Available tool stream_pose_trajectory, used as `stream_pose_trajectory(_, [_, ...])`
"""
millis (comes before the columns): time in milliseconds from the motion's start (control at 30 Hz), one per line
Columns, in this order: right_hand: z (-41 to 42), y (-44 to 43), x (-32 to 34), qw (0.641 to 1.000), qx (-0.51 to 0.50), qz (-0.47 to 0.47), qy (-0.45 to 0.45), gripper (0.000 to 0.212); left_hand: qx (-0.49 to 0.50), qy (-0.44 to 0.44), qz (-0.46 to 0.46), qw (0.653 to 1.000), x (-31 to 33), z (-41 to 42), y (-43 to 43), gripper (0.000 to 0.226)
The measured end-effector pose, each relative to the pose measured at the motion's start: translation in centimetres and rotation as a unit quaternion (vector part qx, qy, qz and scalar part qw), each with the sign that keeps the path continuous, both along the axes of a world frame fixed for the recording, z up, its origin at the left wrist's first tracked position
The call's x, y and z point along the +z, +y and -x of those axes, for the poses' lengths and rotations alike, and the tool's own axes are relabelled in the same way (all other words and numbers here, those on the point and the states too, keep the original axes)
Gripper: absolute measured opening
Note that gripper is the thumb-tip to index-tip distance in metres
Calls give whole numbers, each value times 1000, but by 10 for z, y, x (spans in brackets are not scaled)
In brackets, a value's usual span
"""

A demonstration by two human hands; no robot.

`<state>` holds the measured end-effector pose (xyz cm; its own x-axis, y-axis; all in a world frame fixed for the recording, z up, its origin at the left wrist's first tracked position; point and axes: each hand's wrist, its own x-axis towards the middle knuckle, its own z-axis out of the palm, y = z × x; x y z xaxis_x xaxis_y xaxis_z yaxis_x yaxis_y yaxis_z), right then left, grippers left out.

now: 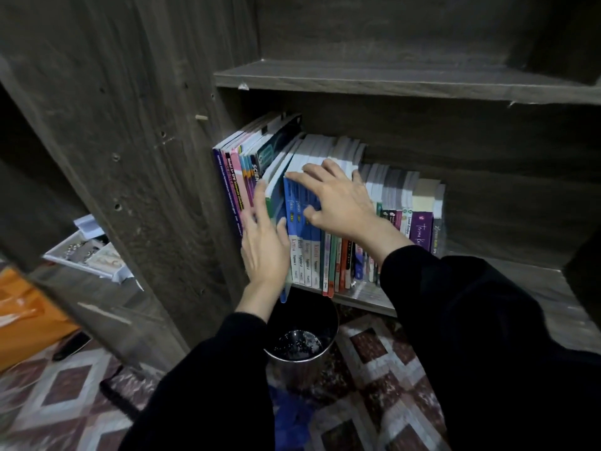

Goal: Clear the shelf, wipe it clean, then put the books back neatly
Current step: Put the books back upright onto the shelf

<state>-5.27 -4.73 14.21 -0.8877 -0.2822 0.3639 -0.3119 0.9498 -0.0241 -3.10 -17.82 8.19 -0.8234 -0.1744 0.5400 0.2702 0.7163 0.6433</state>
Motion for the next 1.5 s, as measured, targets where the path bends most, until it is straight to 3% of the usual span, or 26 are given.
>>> stream_pose_trajectory(67, [1,-1,0,1000,2,4,-3,65,-16,-22,-51,998,-20,-21,8,73])
stream_pose_trajectory(200, [1,-1,0,1000,3,5,-7,65,-93,-194,-123,969,-50,-50,27,74])
stream_pose_trajectory(333, [2,-1,-1,1000,6,4,-2,65,-102,-247,-132,955,-48,-32,34,85])
stream_pose_trajectory(500, [4,-4,-1,1000,5,5,-3,65,-121,-370,-156,908,-28,-6,35,87])
stream_pose_trajectory(700, [5,-8,2,1000,9,9,-25,67,-97,-420,-195,881,-12,-1,42,95])
stream_pose_trajectory(800, [3,-3,9,995,34,66,-71,69,-104,-436,-209,869,-7,-4,34,91])
stream_pose_trajectory(867, [-1,5,12,982,58,160,-78,73,-100,-427,-216,872,2,-12,28,88])
stream_pose_trajectory(933, [-5,16,11,966,55,244,-65,70,-63,-340,-203,916,10,-18,24,88])
stream_pose_trajectory(1033, [-10,31,0,969,32,238,-62,59,-34,-105,-127,986,18,-19,23,76])
stream_pose_trajectory(1133, [-13,38,-9,971,27,228,-60,63,-95,4,11,995,36,-16,29,67])
stream_pose_trajectory(1267, [-13,39,-12,977,27,202,-56,66,-135,-19,197,971,42,-5,33,74])
stream_pose_trajectory(1500, [-14,40,-11,985,20,171,-34,64,-118,-29,212,970,43,-4,28,69])
